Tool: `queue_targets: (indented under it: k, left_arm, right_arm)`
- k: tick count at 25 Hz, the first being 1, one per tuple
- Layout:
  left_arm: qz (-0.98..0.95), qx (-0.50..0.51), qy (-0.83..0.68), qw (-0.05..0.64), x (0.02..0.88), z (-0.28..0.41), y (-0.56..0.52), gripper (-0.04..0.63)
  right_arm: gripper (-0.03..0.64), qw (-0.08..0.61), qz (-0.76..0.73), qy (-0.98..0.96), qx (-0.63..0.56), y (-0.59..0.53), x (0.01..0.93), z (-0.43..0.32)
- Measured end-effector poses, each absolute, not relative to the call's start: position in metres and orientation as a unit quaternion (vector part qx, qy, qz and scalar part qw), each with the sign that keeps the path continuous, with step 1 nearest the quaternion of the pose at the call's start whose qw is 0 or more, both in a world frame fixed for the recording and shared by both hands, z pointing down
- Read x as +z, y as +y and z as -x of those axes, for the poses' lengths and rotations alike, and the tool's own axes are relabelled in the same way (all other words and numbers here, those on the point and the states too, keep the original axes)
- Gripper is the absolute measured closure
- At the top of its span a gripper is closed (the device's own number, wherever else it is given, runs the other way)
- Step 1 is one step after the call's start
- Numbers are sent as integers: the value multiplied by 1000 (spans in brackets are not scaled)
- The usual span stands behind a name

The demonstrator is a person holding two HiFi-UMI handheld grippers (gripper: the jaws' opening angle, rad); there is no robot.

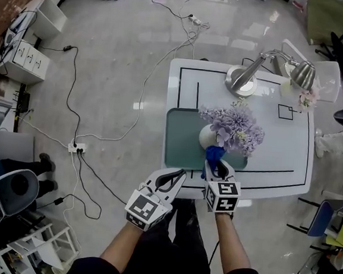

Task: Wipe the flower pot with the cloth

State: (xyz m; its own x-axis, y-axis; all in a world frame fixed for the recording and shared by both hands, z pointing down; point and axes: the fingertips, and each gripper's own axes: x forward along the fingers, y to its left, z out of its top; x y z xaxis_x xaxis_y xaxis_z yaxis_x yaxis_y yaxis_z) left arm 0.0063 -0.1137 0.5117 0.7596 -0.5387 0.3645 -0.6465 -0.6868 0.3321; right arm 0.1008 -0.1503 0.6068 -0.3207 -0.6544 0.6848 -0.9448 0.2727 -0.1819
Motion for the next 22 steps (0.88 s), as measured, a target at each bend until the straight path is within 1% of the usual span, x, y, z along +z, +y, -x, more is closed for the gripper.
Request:
queue_targets:
  k: [4, 8, 12, 16, 22]
  left_arm:
    - [-910, 117, -329, 224, 512, -2, -113, 577]
    - [-905, 108, -340, 232, 509, 8, -110, 577]
    - [-901, 102, -350, 236, 508, 21, -109, 577]
    - [-897, 102, -361, 235, 513, 41, -110, 577]
    - [-890, 100, -373, 244, 522, 71, -117, 577]
  right_arm:
    - [509, 253, -516, -757, 311, -144, 608, -98]
    - [509, 213, -524, -772, 291, -141, 576, -76]
    - [509, 169, -582, -754, 253, -157, 549, -60]
    - [509, 180, -629, -721, 229, -171, 557, -53]
    - [509, 202, -644, -686, 270, -173, 595, -52]
